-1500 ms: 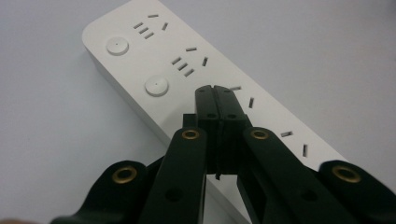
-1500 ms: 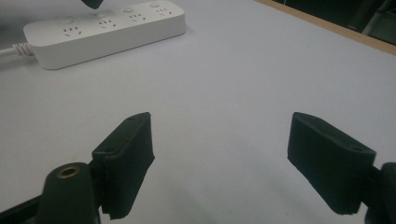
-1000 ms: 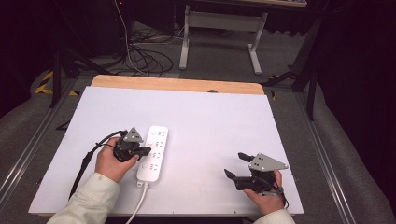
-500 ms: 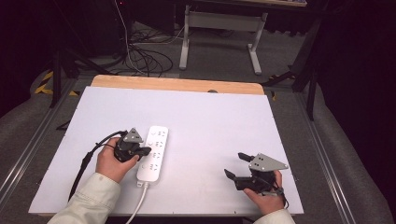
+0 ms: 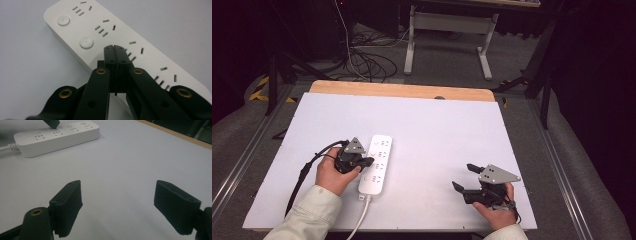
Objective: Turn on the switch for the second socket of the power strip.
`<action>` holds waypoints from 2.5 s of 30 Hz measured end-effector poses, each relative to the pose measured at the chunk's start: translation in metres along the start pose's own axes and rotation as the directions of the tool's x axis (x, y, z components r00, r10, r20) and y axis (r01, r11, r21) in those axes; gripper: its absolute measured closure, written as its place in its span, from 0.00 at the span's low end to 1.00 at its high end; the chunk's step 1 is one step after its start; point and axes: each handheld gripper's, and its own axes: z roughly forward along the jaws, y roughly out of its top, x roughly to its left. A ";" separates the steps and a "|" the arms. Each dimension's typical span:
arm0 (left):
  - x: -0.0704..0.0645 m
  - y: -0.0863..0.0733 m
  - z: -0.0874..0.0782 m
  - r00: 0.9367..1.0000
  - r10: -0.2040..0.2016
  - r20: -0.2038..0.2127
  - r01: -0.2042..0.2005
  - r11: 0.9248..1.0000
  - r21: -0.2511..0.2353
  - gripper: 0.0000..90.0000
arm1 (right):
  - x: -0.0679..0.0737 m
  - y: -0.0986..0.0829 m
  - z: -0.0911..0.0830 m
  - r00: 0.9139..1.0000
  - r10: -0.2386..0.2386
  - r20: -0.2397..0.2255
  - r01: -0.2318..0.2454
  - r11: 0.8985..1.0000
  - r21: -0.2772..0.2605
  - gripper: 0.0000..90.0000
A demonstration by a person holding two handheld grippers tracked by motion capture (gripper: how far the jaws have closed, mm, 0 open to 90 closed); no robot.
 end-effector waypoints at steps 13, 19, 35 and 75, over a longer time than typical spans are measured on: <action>0.002 -0.001 0.001 1.000 -0.006 0.016 0.006 1.000 -0.004 1.00 | 0.000 0.000 0.000 1.000 -0.001 -0.002 0.001 1.000 0.001 0.26; 0.002 -0.002 0.001 1.000 -0.020 0.012 0.020 1.000 -0.008 1.00 | 0.000 0.000 0.000 1.000 -0.003 -0.002 0.003 1.000 0.005 0.26; 0.000 -0.001 0.002 1.000 -0.013 -0.001 0.013 1.000 -0.001 1.00 | 0.001 0.000 0.000 1.000 -0.003 -0.001 0.003 1.000 0.007 0.26; -0.006 0.005 -0.017 0.999 -0.025 -0.040 0.022 0.997 -0.073 0.97 | 0.000 -0.001 0.002 1.000 0.006 -0.003 -0.006 1.000 0.008 0.26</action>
